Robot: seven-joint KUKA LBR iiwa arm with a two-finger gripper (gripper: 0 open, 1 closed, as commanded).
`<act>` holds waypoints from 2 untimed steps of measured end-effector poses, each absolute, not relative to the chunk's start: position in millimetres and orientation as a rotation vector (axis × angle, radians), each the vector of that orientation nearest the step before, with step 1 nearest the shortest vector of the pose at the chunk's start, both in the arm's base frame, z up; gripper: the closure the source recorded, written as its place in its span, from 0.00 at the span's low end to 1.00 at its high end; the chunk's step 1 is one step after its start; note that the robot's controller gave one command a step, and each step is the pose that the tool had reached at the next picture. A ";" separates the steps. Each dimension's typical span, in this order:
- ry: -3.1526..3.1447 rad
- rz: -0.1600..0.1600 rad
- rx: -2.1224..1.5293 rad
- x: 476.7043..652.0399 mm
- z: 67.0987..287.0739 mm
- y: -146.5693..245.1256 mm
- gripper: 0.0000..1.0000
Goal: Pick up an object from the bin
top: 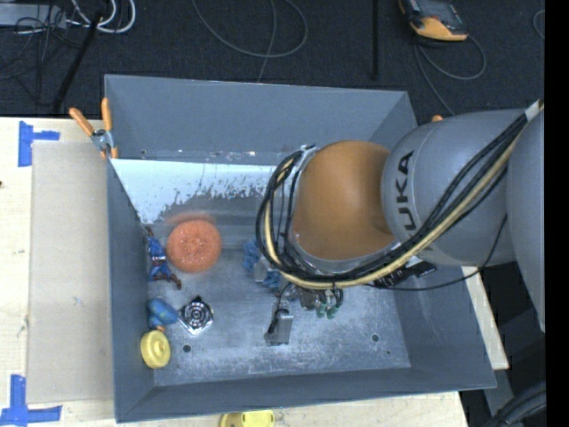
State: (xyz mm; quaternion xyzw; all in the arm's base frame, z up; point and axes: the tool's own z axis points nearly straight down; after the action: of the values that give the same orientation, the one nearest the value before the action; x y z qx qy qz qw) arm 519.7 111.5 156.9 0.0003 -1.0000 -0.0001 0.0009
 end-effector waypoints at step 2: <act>-3.143 0.006 0.090 552.2 156.6 42.5 0.00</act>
Offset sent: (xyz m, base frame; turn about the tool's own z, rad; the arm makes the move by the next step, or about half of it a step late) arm 0.0480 -0.0381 -0.0143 -0.1108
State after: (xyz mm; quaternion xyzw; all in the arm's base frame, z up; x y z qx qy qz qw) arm 552.2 42.5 156.6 0.0287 -0.9996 0.0020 -0.0011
